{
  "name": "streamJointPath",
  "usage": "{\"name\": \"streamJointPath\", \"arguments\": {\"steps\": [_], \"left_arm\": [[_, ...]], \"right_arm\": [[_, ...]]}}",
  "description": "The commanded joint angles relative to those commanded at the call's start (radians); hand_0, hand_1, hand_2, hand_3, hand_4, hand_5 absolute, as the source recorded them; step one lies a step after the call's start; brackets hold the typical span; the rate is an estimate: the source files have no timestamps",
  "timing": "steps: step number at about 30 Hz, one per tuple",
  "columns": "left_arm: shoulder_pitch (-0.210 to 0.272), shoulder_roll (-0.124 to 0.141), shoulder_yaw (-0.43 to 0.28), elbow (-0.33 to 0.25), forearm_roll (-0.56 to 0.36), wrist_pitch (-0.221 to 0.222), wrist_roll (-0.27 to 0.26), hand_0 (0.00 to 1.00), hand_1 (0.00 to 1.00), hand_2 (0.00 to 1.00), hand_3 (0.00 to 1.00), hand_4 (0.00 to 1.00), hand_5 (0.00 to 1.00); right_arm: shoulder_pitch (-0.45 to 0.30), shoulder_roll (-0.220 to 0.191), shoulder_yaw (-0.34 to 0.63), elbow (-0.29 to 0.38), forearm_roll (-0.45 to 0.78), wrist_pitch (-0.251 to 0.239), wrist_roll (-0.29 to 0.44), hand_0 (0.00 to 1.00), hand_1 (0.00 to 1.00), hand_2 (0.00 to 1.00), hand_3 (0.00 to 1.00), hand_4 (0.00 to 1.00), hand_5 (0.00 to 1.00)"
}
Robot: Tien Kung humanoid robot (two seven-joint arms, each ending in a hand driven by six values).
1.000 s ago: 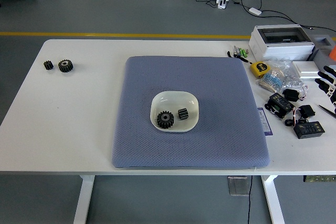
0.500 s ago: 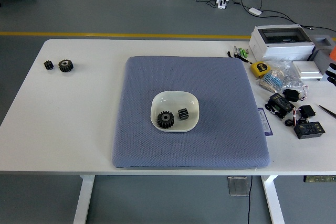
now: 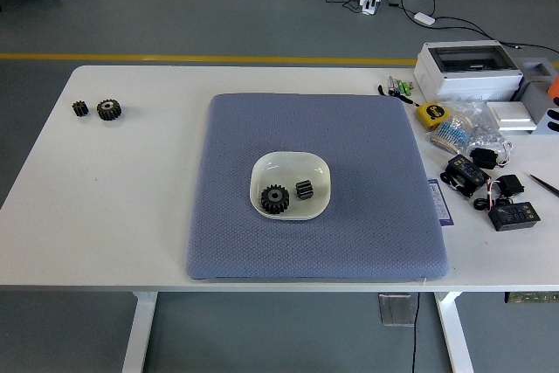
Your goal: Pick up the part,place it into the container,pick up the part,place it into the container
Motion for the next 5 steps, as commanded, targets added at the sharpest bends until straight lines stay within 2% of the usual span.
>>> {"name": "streamJointPath", "arguments": {"steps": [5], "left_arm": [[-0.005,-0.002,-0.001,0.000,-0.001,0.000,0.000,0.713,0.675,0.677,0.567,0.602,0.568]], "right_arm": [[0.004,-0.003,-0.001,-0.002,-0.012,-0.006,-0.006,0.754,0.729,0.776,0.719,0.998,0.532]]}}
